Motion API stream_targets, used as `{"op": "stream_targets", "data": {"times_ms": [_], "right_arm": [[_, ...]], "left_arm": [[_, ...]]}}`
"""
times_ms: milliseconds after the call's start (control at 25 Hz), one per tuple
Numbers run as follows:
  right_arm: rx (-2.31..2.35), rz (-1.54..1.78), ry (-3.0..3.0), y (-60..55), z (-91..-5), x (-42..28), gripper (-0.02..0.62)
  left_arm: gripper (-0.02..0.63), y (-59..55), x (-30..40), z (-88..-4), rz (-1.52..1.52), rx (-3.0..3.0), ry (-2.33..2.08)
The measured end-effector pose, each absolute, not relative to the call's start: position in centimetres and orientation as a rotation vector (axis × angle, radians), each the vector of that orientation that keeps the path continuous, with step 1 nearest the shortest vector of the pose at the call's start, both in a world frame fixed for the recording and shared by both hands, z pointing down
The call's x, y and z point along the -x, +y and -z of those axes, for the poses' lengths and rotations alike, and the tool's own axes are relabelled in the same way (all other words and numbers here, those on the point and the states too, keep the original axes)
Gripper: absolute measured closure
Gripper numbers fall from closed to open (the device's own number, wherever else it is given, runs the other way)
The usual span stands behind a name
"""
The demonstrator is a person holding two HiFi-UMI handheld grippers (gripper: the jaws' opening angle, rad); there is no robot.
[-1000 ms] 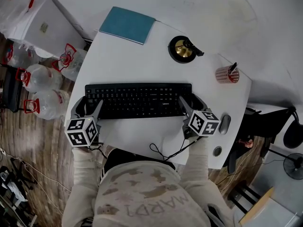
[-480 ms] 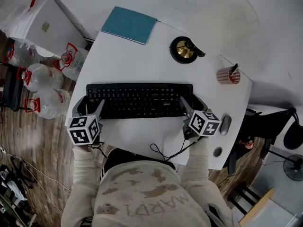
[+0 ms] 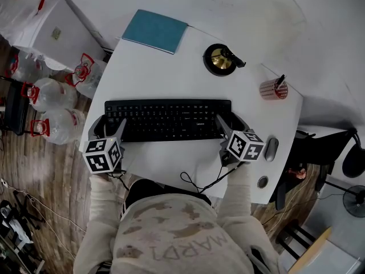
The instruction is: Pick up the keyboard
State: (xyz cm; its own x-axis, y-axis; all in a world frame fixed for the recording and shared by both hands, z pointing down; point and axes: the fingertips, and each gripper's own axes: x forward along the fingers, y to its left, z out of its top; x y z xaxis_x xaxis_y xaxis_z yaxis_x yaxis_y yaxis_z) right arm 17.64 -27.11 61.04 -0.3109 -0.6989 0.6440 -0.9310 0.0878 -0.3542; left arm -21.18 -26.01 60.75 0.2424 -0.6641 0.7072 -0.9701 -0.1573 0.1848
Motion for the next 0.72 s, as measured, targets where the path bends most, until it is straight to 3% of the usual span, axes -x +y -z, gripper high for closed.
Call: {"op": "stream_targets", "data": {"times_ms": [720], "right_arm": [[-1.635,-0.904,-2.151,-27.3,-57.9,-16.6,0.333]], "left_arm": [[0.291,-25.4,22.6,-58.8,-0.497,-1.888,-1.567]]}}
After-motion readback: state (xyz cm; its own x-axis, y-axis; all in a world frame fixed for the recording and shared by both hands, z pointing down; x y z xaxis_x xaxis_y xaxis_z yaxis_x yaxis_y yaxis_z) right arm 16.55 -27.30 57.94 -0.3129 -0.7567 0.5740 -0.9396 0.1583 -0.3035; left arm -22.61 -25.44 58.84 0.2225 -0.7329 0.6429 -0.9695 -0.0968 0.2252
